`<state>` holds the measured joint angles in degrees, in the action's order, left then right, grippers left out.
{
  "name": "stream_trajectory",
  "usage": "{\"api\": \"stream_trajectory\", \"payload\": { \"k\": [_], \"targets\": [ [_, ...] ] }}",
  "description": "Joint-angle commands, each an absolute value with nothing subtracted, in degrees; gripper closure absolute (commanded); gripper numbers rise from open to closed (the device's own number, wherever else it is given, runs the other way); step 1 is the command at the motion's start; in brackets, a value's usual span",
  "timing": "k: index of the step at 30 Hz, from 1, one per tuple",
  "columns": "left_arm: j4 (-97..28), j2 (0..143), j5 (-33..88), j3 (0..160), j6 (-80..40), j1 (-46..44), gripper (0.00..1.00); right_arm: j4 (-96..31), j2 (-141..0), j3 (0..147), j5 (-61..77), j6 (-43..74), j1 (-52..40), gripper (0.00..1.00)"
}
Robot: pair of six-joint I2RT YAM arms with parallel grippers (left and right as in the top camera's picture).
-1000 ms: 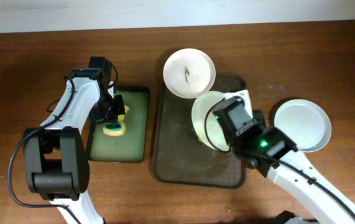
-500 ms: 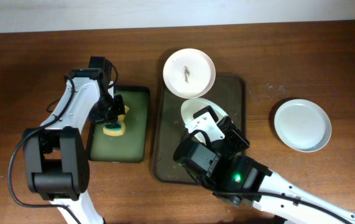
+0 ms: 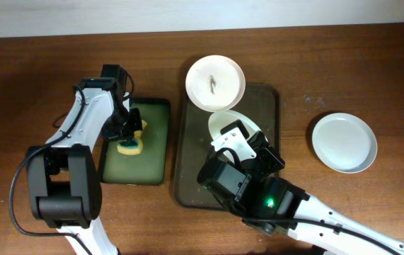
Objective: Clean dirty plates on tray and stack at the side
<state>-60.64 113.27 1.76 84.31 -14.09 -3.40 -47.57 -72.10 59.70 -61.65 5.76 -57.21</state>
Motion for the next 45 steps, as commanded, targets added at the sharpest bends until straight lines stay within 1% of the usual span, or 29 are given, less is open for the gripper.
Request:
{"api": "stream_trajectory", "payload": {
  "k": [1,3,4,5,7,9,10,11,12,14,15,17,20,21,23,24,25,26,27,29,30,31,32,34,36,38,39,42,45],
  "targets": [
    [-60.88,112.49,2.17,84.25,-13.13,-3.36,1.00,-47.40,-71.61,60.45,-63.70,6.24,-57.74,0.96],
    [-61.10,112.49,2.17,84.25,-13.13,-3.36,1.00,-47.40,-71.61,60.45,-63.70,7.94,-57.14,0.96],
    [-60.90,112.49,2.15,84.25,-13.13,-3.36,1.00,-47.44,-71.61,60.45,-63.64,11.84,-55.88,0.96],
    [-60.66,112.49,2.17,84.25,-13.13,-3.36,1.00,-47.90,-71.61,60.42,-60.84,20.05,-51.79,0.96],
    [-60.90,112.49,2.17,84.25,-13.13,-3.36,1.00,-47.51,-71.61,60.45,-48.69,24.99,-43.68,0.96],
    [-60.60,112.49,2.15,84.25,-13.13,-3.36,1.00,-46.52,-71.61,60.45,-27.90,23.97,-30.26,0.96],
    [-60.45,112.49,2.17,84.25,-13.13,-3.36,1.00,-46.48,-71.61,60.47,-15.57,20.99,-21.30,0.96],
    [-60.58,112.49,2.20,84.25,-13.13,-3.36,1.00,-46.50,-71.61,60.47,-9.13,19.49,-16.25,0.96],
    [-60.75,112.49,2.20,84.25,-13.13,-3.36,1.00,-46.59,-71.61,60.47,1.39,17.23,-7.57,0.96],
    [-60.66,112.49,2.17,84.25,-13.13,-3.36,1.00,-46.70,-71.81,60.45,13.13,16.10,9.10,0.96],
    [-60.73,112.49,2.17,84.25,-13.13,-3.36,1.00,-46.57,-72.40,60.45,14.76,16.14,16.78,0.96],
    [-61.10,112.49,2.17,84.25,-13.13,-3.36,1.00,-46.50,-74.83,60.45,14.74,16.60,27.92,0.96],
    [-60.93,112.49,2.17,84.25,-13.13,-3.36,1.00,-46.26,-81.62,60.45,11.20,16.97,39.13,0.96],
    [-61.08,112.49,2.17,84.25,-13.13,-3.36,1.00,-45.89,-84.49,60.45,10.55,16.97,41.19,0.96],
    [-61.08,112.49,2.17,84.25,-13.13,-3.36,1.00,-45.84,-88.86,60.45,10.55,16.95,42.98,0.96],
    [-61.01,112.49,2.17,84.25,-13.13,-3.36,1.00,-45.84,-90.35,60.45,10.55,16.95,43.20,0.81],
    [-61.04,112.49,2.17,84.25,-13.13,-3.36,1.00,-45.82,-91.29,60.47,10.57,16.97,43.20,0.55],
    [-61.10,112.49,2.17,84.25,-13.13,-3.36,1.00,-45.71,-91.37,60.80,11.18,16.97,43.09,0.37],
    [-61.32,112.49,2.17,84.25,-13.13,-3.36,1.00,-45.65,-90.45,62.04,15.31,16.82,43.03,0.30],
    [-61.10,112.49,2.17,84.25,-13.13,-3.36,1.00,-45.80,-87.05,67.09,28.99,11.99,40.42,0.32],
    [-60.90,112.49,2.17,84.25,-13.13,-3.36,1.00,-46.83,-84.90,70.74,33.67,8.80,36.69,0.34],
    [-60.82,112.49,2.17,84.25,-13.13,-3.36,1.00,-47.55,-83.81,73.30,33.87,6.46,33.08,0.34],
    [-60.64,112.49,2.17,84.25,-13.13,-3.36,1.00,-48.16,-83.31,75.96,32.42,4.19,27.81,0.34],
    [-59.81,112.49,2.17,84.25,-13.13,-3.36,1.00,-45.19,-84.75,78.30,20.12,3.33,11.27,0.33],
    [-59.61,112.49,2.17,84.25,-13.13,-3.36,1.00,-39.55,-88.73,78.30,12.51,3.18,1.30,0.31],
    [-59.44,112.49,2.17,84.25,-13.13,-3.36,1.00,-30.33,-96.27,78.30,9.19,2.13,-6.13,0.32],
    [-59.37,112.49,2.17,84.25,-13.13,-3.36,1.00,-23.86,-102.21,78.30,9.17,-0.47,-8.97,0.34],
    [-59.35,112.49,2.17,84.25,-13.13,-3.36,1.00,-13.78,-112.16,78.32,9.26,-0.64,-10.59,0.37],
    [-59.37,112.49,2.17,84.25,-13.13,-3.36,1.00,-6.24,-121.99,78.32,13.13,0.82,-10.68,0.46]
  ]
}}
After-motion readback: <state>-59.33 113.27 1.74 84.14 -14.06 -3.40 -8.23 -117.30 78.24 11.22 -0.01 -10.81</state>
